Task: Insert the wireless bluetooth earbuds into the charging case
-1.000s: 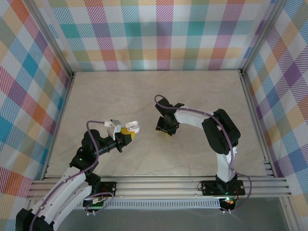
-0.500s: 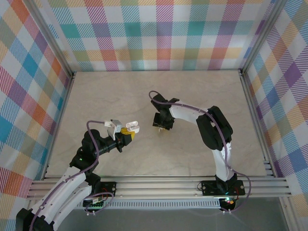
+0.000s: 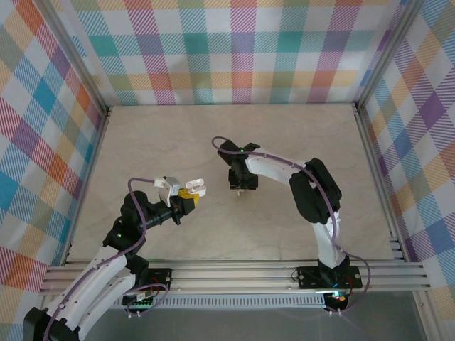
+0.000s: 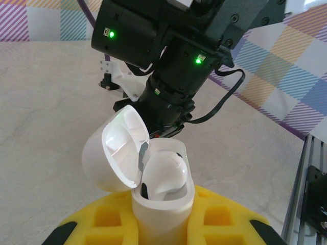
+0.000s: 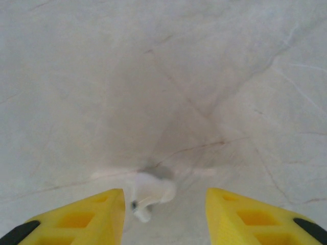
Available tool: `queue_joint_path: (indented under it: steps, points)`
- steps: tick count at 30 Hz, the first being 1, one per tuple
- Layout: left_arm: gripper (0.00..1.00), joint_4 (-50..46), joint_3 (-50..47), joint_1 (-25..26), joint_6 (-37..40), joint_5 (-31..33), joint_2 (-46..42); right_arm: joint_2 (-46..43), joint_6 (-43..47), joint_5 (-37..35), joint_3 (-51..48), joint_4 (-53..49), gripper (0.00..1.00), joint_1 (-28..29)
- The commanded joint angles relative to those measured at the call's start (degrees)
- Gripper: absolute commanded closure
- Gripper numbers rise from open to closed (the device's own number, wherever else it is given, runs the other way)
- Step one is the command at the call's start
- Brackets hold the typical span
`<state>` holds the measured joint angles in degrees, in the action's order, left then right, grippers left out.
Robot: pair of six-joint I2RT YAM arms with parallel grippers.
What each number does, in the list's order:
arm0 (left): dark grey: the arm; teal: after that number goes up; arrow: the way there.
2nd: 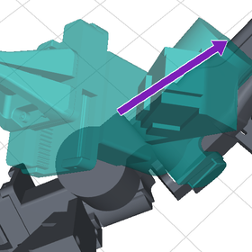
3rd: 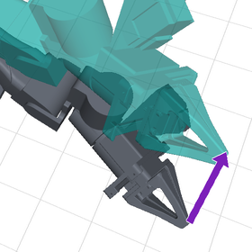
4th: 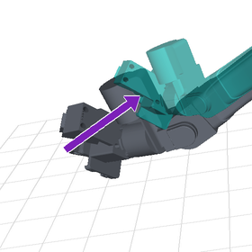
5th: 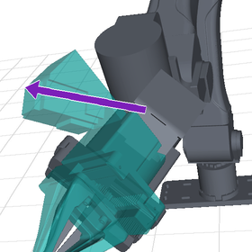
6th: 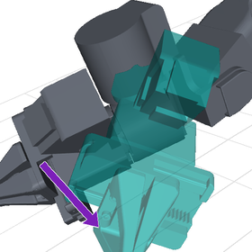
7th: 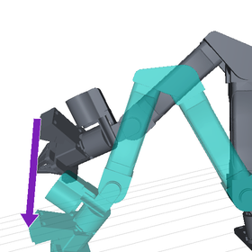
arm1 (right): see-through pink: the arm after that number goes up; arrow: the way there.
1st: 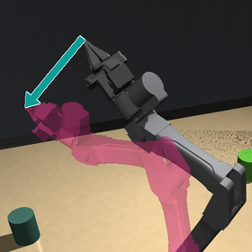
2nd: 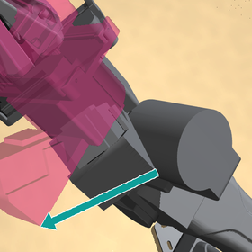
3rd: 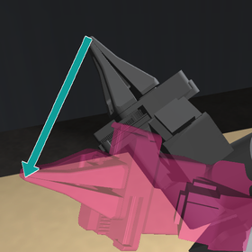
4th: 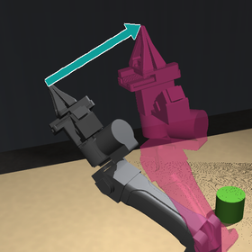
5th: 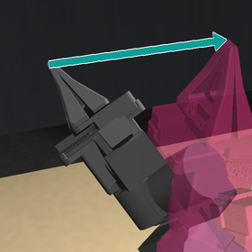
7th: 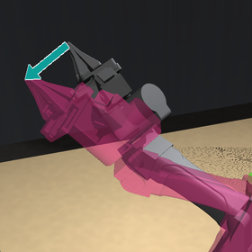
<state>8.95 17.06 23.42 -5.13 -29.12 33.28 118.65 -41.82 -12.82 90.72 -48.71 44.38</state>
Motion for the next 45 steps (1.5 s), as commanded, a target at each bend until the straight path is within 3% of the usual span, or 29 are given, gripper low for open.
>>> queue_joint_path:
  steps: [1, 14, 39, 45]
  points:
    - [1.0, 0.3, 1.6, -0.6, 0.0, -1.5, -0.5, -1.0, 0.9, -3.3, 3.7, -4.6, 0.55, 2.8]
    - [1.0, 0.0, 1.4, -0.5, -0.2, -1.5, -1.4, 2.5, 1.6, -3.9, 4.8, -5.4, 0.69, 3.0]
    - [1.0, -0.2, 1.5, -0.5, -0.2, -1.6, -1.3, 7.7, 3.6, -5.4, 7.2, -6.4, 0.77, 2.7]
    - [1.0, -0.2, 1.5, -0.5, -0.2, -1.6, -1.3, 6.4, 3.8, -5.9, 6.4, -6.9, 0.83, 2.7]
